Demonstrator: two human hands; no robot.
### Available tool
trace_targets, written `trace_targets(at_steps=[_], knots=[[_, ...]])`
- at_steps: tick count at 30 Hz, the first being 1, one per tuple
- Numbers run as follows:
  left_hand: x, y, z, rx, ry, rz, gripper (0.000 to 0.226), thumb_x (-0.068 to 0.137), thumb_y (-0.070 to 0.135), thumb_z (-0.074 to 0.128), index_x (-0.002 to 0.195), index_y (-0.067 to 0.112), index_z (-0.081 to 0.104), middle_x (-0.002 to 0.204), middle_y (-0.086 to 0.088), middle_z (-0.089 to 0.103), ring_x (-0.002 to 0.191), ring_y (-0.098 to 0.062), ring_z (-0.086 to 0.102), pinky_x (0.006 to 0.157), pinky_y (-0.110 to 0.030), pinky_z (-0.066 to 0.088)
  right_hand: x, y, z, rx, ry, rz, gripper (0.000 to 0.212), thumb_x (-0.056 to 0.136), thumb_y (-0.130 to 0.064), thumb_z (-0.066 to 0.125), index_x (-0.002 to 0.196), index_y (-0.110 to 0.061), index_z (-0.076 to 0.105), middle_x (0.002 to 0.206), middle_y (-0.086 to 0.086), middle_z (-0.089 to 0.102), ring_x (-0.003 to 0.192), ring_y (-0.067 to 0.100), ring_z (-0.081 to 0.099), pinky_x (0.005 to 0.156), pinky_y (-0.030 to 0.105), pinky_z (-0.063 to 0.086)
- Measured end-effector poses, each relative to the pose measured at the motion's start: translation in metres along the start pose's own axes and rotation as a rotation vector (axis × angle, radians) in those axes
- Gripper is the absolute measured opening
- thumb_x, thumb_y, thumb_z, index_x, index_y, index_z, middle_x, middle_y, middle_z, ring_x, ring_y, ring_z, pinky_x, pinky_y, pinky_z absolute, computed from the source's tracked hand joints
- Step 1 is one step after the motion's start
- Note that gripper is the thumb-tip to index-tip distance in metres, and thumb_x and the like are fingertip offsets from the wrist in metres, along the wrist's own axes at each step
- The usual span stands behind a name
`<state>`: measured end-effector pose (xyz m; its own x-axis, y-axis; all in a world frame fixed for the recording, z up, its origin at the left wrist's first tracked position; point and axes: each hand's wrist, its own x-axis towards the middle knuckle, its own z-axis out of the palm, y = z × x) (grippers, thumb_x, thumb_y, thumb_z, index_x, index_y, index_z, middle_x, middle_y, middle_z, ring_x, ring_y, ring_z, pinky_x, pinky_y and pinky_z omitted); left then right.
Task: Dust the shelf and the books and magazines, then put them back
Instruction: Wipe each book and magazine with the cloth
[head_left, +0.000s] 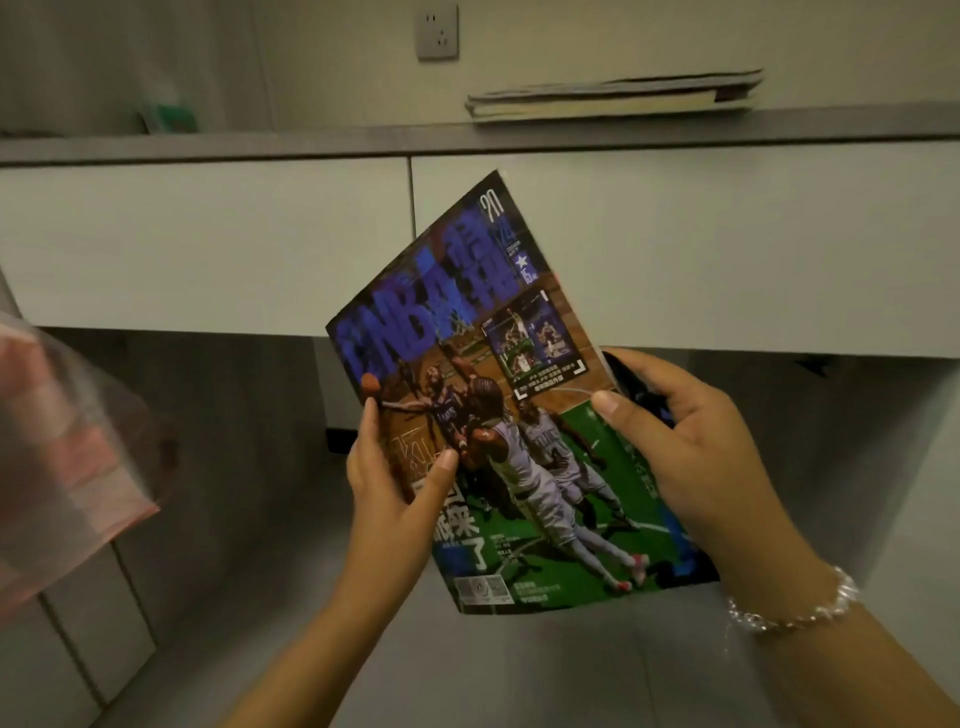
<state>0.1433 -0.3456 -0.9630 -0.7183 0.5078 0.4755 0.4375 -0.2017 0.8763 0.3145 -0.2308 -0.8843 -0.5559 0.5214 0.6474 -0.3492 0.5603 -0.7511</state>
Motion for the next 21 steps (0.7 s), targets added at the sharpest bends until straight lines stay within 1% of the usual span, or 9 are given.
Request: trace_targets(at_steps=[1,2,4,7,10,12,15,19,21], knots=[[0.008,0.009,-0.001,-0.078,-0.004,0.011,0.086,0.077,0.057,0.067,0.145,0.046,0.014,0.145,0.012,0.033,0.126,0.001,0.045,0.105,-0.030,0.042,0.005,-0.006,-0.003,0.009,0.039,-0.018,0.030,0.089,-0.005,0.058,0.101,-0.032,0.065,0.099,-0.013,0.072,0.094,0.010,0.068,0.082,0.030,0.056],[0.016,0.020,-0.001,-0.149,-0.005,0.019,0.085,0.077,0.049,0.068,0.145,0.043,0.017,0.139,0.014,0.042,0.120,0.003,0.051,0.101,-0.031,0.047,0.010,-0.012,-0.007,0.020,0.081,-0.038,0.029,0.088,-0.007,0.061,0.100,-0.033,0.066,0.100,-0.012,0.072,0.095,0.011,0.067,0.085,0.033,0.055],[0.031,0.038,-0.001,-0.260,0.003,0.031,0.083,0.077,0.030,0.066,0.147,0.030,0.021,0.130,0.015,0.052,0.110,0.005,0.058,0.089,-0.025,0.053,0.019,-0.022,-0.014,0.052,0.155,-0.072,0.026,0.085,-0.014,0.064,0.098,-0.036,0.070,0.101,-0.008,0.072,0.097,0.014,0.067,0.087,0.038,0.055],[0.052,0.065,0.000,-0.346,0.000,0.078,0.054,0.085,0.011,0.061,0.135,0.017,0.041,0.118,0.004,0.063,0.102,-0.003,0.065,0.072,-0.016,0.054,0.034,-0.039,-0.028,0.133,0.255,-0.085,0.027,0.086,-0.012,0.064,0.096,-0.035,0.072,0.099,-0.001,0.073,0.095,0.022,0.069,0.081,0.041,0.057],[0.072,0.092,0.003,-0.352,-0.053,0.129,0.049,0.083,0.019,0.062,0.130,0.022,0.049,0.113,-0.003,0.068,0.103,-0.018,0.067,0.070,-0.023,0.056,0.053,-0.055,-0.041,0.174,0.361,-0.088,0.025,0.090,-0.008,0.057,0.097,-0.028,0.071,0.094,0.003,0.074,0.089,0.024,0.070,0.073,0.039,0.059],[0.086,0.111,0.008,-0.388,-0.169,0.158,0.057,0.082,0.021,0.058,0.136,0.031,0.043,0.113,-0.001,0.069,0.103,-0.019,0.067,0.073,-0.029,0.058,0.068,-0.067,-0.050,0.196,0.425,-0.099,0.022,0.091,-0.010,0.057,0.098,-0.026,0.069,0.093,0.003,0.074,0.085,0.023,0.071,0.071,0.038,0.060],[0.105,0.140,0.014,-0.387,-0.282,0.224,0.073,0.083,0.012,0.056,0.145,0.039,0.028,0.118,0.008,0.067,0.107,-0.015,0.065,0.077,-0.028,0.057,0.095,-0.081,-0.065,0.206,0.519,-0.109,0.020,0.091,-0.012,0.058,0.095,-0.027,0.069,0.090,0.001,0.074,0.086,0.022,0.071,0.073,0.037,0.059],[0.129,0.174,0.024,-0.349,-0.159,0.311,0.068,0.089,0.004,0.056,0.144,0.037,0.034,0.114,0.010,0.068,0.101,-0.013,0.068,0.072,-0.028,0.058,0.135,-0.098,-0.082,0.116,0.504,-0.105,0.018,0.091,-0.016,0.058,0.086,-0.029,0.069,0.091,0.003,0.072,0.089,0.025,0.069,0.082,0.048,0.055],[0.139,0.190,0.030,-0.365,-0.083,0.318,0.061,0.090,0.004,0.058,0.140,0.034,0.041,0.107,0.011,0.071,0.095,-0.012,0.070,0.067,-0.025,0.057,0.152,-0.109,-0.089,0.032,0.470,-0.101,0.018,0.095,-0.016,0.053,0.089,-0.027,0.066,0.091,0.003,0.071,0.084,0.022,0.069,0.077,0.044,0.057]])
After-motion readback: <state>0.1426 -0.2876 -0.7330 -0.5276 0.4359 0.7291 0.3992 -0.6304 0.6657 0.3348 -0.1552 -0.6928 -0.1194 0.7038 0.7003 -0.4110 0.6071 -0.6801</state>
